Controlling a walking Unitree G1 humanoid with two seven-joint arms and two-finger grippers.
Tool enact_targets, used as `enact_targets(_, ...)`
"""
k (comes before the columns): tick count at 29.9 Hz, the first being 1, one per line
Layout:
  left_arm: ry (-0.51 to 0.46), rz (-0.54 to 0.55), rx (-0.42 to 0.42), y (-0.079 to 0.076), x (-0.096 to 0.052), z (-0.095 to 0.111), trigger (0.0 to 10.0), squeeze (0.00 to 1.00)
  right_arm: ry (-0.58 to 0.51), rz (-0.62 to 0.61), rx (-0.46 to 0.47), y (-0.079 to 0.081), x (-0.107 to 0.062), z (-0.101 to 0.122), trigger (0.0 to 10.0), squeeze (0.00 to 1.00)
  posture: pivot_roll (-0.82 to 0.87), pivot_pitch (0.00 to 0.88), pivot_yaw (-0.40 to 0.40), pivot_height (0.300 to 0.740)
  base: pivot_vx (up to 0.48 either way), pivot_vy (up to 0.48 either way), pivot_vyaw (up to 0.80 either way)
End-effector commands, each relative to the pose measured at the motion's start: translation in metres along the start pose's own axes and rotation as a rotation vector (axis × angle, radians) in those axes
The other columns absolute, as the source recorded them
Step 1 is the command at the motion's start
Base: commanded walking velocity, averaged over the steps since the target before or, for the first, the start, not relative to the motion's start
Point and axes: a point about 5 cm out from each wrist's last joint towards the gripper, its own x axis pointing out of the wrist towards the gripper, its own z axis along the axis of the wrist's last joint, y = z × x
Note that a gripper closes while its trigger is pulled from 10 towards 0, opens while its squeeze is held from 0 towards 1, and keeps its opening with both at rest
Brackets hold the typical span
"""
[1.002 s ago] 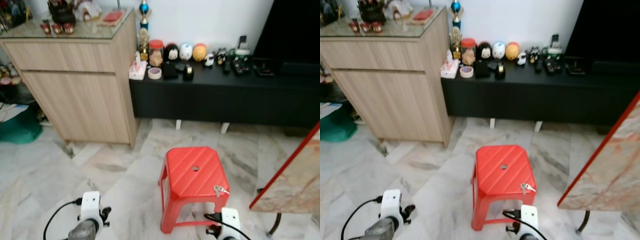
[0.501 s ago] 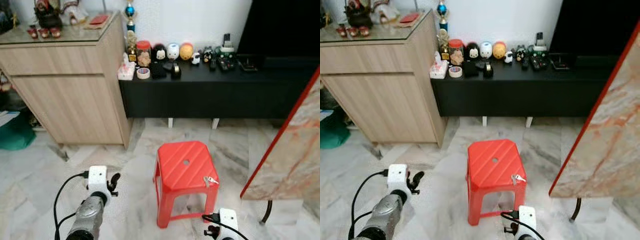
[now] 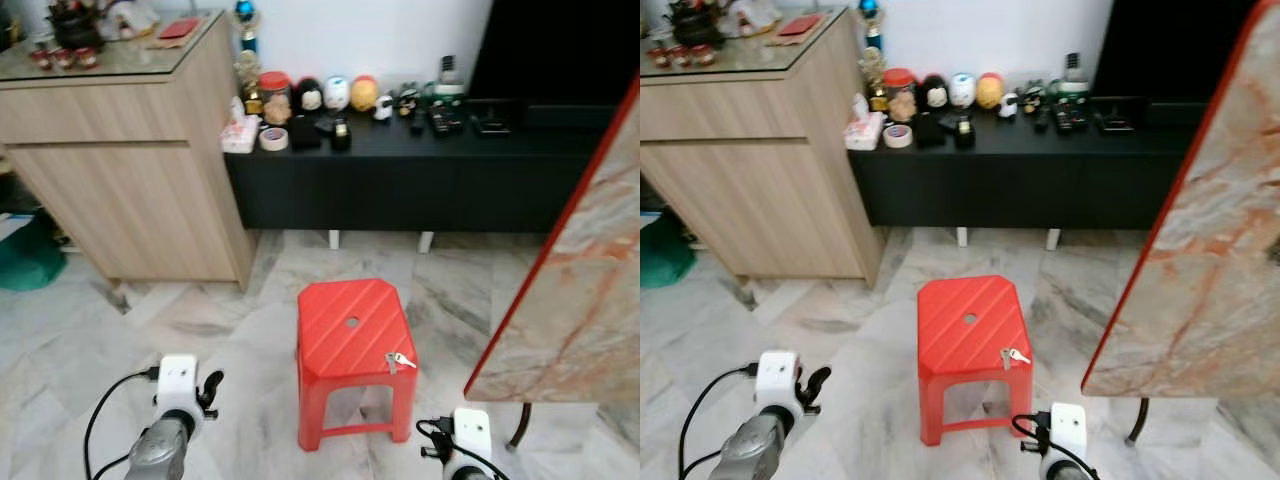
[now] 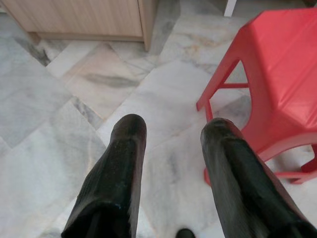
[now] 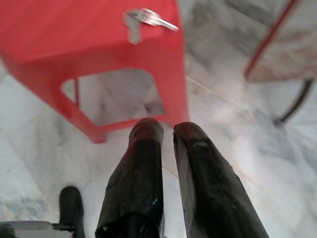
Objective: Hang keys on a hook
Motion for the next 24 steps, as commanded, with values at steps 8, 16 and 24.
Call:
enact_targets(8, -0.072, -0.036, -0.041, -0.013, 0.002, 0.009, 10.0, 0.00, -0.057, 0.017, 0.028, -0.002, -0.003, 0.000, 10.0, 0.00, -0.03, 0.000, 0.009, 0.740, 0.000, 0.000, 0.00)
enact_targets(16, -0.087, -0.027, -0.064, -0.010, 0.006, 0.017, 10.0, 0.00, -0.065, 0.009, -0.023, -0.003, -0.002, 0.003, 10.0, 0.00, -0.03, 0.000, 0.004, 0.740, 0.251, 0.000, 0.00)
enact_targets(24, -0.091, -0.025, -0.067, -0.009, 0.007, 0.019, 10.0, 0.00, -0.065, 0.027, -0.076, -0.003, -0.001, 0.005, 10.0, 0.00, -0.02, 0.000, 0.002, 0.740, 0.427, 0.000, 0.27)
